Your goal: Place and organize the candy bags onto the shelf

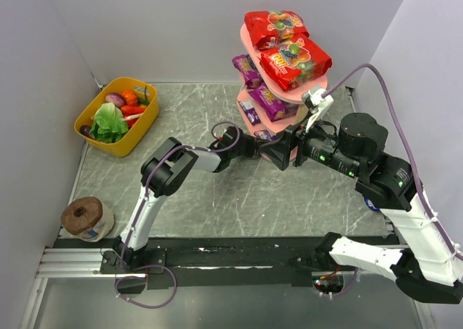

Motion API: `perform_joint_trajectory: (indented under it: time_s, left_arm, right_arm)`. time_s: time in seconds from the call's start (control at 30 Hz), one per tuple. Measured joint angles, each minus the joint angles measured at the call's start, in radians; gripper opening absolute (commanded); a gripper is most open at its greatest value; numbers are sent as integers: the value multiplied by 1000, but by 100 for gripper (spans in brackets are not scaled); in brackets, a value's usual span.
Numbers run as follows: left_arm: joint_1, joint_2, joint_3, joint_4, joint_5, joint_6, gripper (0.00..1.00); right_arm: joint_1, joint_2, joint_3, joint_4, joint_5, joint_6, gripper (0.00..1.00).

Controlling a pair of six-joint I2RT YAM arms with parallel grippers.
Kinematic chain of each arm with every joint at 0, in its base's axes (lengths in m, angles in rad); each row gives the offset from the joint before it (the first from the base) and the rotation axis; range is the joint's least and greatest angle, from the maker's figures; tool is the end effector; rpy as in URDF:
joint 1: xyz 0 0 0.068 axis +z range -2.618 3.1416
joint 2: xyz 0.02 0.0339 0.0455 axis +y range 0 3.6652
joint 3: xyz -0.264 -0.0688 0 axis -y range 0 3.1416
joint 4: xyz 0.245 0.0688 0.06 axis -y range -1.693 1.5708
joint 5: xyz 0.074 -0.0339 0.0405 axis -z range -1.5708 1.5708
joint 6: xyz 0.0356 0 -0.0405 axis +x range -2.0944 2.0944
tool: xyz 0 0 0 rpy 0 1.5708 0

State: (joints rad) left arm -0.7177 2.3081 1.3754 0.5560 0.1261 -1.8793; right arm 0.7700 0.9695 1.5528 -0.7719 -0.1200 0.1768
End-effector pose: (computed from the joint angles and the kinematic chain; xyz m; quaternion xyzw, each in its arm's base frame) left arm 0.3686 -0.3278 0.1077 -0.4233 0.7095 -0.5544 0.1007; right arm 0.1044 0.1071 0.4957 -0.2614 0.7244 0.3312 0.5452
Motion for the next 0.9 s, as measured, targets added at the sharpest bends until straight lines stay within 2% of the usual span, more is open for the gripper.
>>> perform_joint_trajectory:
  time_s: [0.07, 0.17, 0.23, 0.27, 0.33, 0.53, 0.57, 0.8, 0.9]
  left_arm:
    - [0, 0, 0, -3, 0, 5, 41]
    - [0, -1, 2, -2, -2, 18, 54]
    - [0, -7, 2, 0, -7, 38, 59]
    - [0, -11, 3, 0, -11, 45, 65]
    - [0, -30, 3, -21, -19, 67, 71]
    - [-1, -105, -7, -127, -55, 159, 99]
    - [-1, -129, -18, -151, -64, 177, 96]
    - [5, -315, -119, -328, -127, 315, 96]
    - [14, -438, -182, -412, -173, 383, 96]
  right_arm:
    - [0, 0, -1, 0, 3, -2, 73]
    - [0, 0, -1, 0, 6, -3, 73]
    - [0, -1, -2, 0, 8, -3, 74]
    - [0, -1, -3, 0, 8, -3, 74]
    - [0, -1, -4, 0, 13, -2, 74]
    - [-5, 0, -7, -2, 45, 12, 76]
    - [-9, 0, -7, -3, 51, 15, 77]
    - [-56, 27, -11, -20, 86, 56, 82]
    - [-87, 38, -37, -22, 109, 85, 88]
